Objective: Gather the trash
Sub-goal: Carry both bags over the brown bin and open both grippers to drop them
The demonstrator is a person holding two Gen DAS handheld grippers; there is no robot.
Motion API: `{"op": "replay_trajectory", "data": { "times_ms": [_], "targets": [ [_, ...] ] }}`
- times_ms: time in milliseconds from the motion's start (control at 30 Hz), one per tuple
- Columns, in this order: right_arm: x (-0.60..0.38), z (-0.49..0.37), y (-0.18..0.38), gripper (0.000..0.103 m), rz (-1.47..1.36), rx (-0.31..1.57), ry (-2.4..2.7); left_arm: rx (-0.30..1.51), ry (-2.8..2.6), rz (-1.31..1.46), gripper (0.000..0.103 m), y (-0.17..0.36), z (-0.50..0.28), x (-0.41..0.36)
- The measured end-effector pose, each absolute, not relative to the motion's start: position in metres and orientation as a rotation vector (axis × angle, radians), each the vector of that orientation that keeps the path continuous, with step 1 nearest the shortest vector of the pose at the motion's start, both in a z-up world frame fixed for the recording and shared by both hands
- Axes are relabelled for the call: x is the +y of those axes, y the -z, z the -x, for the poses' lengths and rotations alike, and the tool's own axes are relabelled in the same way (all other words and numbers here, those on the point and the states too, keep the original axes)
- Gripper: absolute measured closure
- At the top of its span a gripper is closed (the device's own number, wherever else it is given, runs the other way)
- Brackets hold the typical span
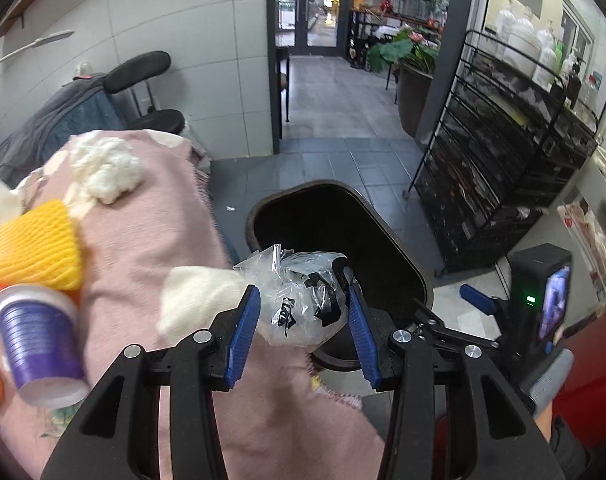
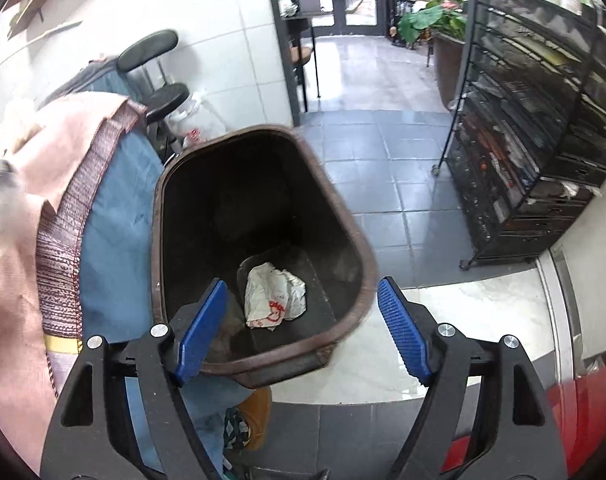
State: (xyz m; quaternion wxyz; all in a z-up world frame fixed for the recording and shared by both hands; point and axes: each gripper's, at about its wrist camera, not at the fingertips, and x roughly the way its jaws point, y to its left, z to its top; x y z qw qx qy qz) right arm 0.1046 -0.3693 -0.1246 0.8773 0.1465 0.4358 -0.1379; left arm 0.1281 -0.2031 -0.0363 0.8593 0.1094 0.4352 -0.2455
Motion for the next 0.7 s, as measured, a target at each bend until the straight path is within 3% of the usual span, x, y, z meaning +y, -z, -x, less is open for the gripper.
{"op": "replay_trajectory", "data": {
  "times_ms": [467,500,567,700],
  "targets": [
    [-0.405,-0.070,0.109,0.026,-0.386,0.860,0.388,1.185,0.529,-0.332,0.056,0.102,-0.175,-0.277],
    [-0.406,-0.068,0.110,0.026,-0.387,0.861,0.392,1.198,0.526,-0.321,0.053,0.106,-0.177,-0.277],
    [-0.410,-0.064,0.111,0.026,-0.389,0.859,0.400,1.217,0.512,-0.315,0.036,0.110,-0.179,-0.275],
    [-0.412,-0.064,0.111,0.026,-0.402,0.859,0.399,1.183,0.511,-0.300,0.023,0.103,-0.176,-0.268]
  ]
}}
